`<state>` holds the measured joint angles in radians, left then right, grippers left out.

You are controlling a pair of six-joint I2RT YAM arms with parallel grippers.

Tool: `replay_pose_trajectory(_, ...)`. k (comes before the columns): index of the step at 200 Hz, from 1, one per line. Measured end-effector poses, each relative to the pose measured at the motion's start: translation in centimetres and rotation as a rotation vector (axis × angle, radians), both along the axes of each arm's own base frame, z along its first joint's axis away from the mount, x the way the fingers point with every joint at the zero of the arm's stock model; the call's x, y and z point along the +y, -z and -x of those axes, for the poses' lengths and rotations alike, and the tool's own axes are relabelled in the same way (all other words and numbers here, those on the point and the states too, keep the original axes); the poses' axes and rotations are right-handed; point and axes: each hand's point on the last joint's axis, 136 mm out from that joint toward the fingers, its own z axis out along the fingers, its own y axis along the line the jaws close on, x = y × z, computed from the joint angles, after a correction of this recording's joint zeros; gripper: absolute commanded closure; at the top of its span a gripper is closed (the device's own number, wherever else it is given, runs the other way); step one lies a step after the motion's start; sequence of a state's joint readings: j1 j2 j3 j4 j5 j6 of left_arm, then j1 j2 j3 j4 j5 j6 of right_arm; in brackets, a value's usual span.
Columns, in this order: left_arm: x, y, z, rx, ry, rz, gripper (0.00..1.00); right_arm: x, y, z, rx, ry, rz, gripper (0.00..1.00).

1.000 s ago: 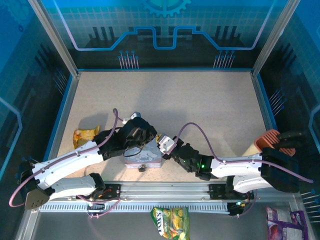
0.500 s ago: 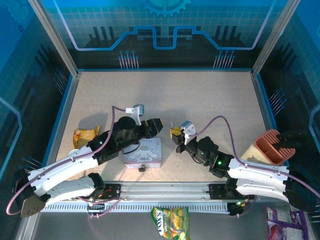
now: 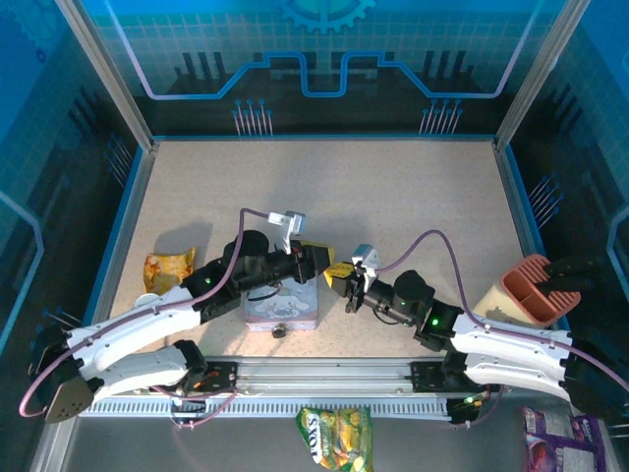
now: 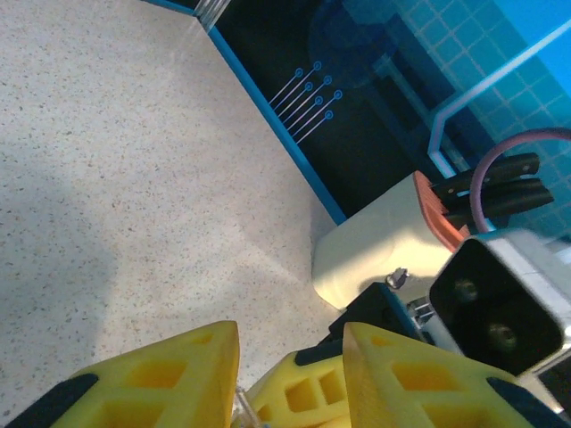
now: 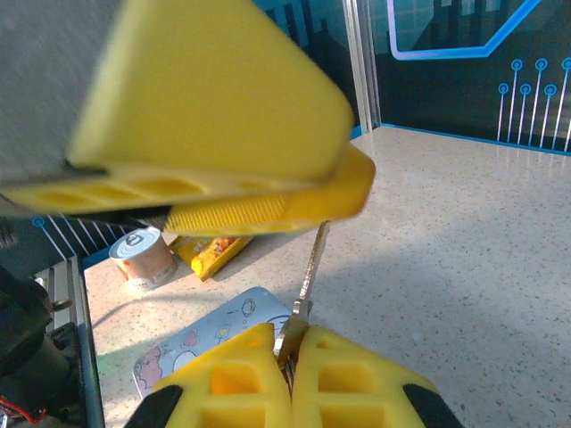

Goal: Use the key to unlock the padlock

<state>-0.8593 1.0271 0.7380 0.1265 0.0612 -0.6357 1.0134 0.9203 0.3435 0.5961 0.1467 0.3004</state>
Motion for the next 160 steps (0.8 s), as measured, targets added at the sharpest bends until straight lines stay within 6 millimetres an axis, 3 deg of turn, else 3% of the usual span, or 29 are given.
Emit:
replay_pose_trajectory(61, -0.2, 0.6, 0.0, 0.012, 0.004, -0.016, 0.66, 0.0, -0.3, 0.1, 0.001, -0.001, -0.018, 1.0)
replay_pose_trajectory(112, -0.3, 1.0, -0.1, 0.035, 0.004, -0.018, 0.83, 0.0, -0.2, 0.0, 0.003, 0.0, -0.015, 1.0)
replay_pose_trajectory(160, -0.2, 1.3, -0.6, 0.062, -0.021, -0.017, 0.93, -0.1, -0.2, -0.2, 0.005, 0.012, -0.017, 1.0)
